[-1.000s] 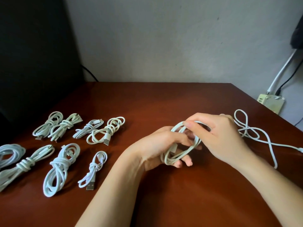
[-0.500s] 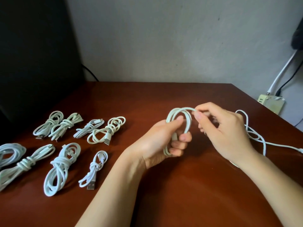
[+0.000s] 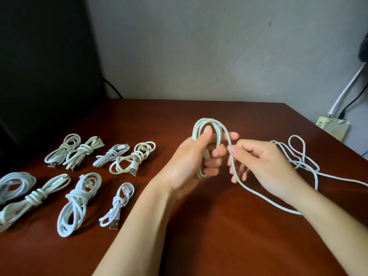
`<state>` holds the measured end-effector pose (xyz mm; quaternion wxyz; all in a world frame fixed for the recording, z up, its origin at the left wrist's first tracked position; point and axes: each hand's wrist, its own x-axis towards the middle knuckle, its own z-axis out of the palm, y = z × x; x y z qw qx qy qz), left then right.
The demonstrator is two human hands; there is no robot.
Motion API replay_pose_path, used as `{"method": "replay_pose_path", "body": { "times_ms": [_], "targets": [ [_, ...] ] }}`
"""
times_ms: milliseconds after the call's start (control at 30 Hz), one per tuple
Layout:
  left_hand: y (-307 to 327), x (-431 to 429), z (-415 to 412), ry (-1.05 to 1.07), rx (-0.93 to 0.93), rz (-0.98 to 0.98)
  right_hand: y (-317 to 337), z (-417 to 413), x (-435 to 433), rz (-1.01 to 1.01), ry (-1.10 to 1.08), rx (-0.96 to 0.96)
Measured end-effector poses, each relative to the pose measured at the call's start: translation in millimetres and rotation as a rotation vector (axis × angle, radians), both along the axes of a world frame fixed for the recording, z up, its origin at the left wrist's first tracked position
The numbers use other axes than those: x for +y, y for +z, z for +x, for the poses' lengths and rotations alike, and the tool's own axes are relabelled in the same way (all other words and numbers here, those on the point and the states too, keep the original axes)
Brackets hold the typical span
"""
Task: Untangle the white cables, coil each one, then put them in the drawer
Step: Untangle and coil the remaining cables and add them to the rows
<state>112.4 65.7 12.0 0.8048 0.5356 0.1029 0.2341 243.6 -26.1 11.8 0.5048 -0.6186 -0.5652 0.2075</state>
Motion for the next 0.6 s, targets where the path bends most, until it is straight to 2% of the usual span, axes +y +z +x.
{"method": "replay_pose_path", "body": {
  "times_ms": [133,300,367,500,600],
  "targets": [
    [-1,-2,1,0.021,0.060,0.106,4,-2,-1,-0.073,0.013,0.155],
    [-2,-4,5,0.069,0.142,0.182,2,-3,-1,-0.157,0.022,0.232],
    [-4,-4,6,0.105,0.185,0.250,1,-3,-1,-0.190,0.014,0.215],
    [-16,-4,13,0.298,0.342,0.605,-5,-9,2,-0.218,-0.005,0.104],
    [-18,-5,14,0.348,0.341,0.630,-8,-8,2,-0.149,-0.022,-0.053]
  ]
}}
